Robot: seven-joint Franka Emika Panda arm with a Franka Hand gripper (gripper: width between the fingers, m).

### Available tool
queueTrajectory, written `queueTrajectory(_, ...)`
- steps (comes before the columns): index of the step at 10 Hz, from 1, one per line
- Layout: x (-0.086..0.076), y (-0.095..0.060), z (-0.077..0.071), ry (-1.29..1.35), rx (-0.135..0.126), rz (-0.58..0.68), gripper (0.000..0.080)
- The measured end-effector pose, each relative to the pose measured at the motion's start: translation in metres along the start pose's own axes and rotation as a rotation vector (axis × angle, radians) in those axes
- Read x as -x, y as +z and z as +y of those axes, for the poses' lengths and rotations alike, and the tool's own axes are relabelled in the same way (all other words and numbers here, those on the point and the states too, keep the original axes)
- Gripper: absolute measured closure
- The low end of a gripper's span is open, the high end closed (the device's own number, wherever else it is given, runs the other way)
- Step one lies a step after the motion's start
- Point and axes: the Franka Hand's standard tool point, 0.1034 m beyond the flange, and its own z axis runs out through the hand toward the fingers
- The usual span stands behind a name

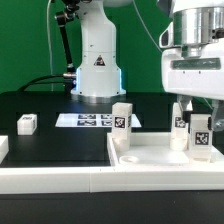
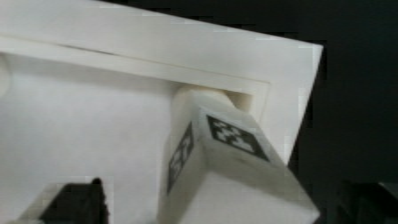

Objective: Assemble square table

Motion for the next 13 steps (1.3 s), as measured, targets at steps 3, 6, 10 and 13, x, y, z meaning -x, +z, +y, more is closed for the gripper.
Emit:
queueTrajectory(3, 0.0013, 0.0026, 0.0027, -0.251, 0.036, 0.013, 0.015)
queueTrajectory(6, 0.0014, 0.0031, 0.0023, -0.418, 0.036, 0.013, 0.015)
queueTrajectory(10, -0.0009, 0.0024, 0.0018, -0.673, 0.037, 0.012, 0.015)
queueTrajectory(13, -0.0016, -0.0003, -0.0023, -0.895, 0.032, 0.019, 0.015)
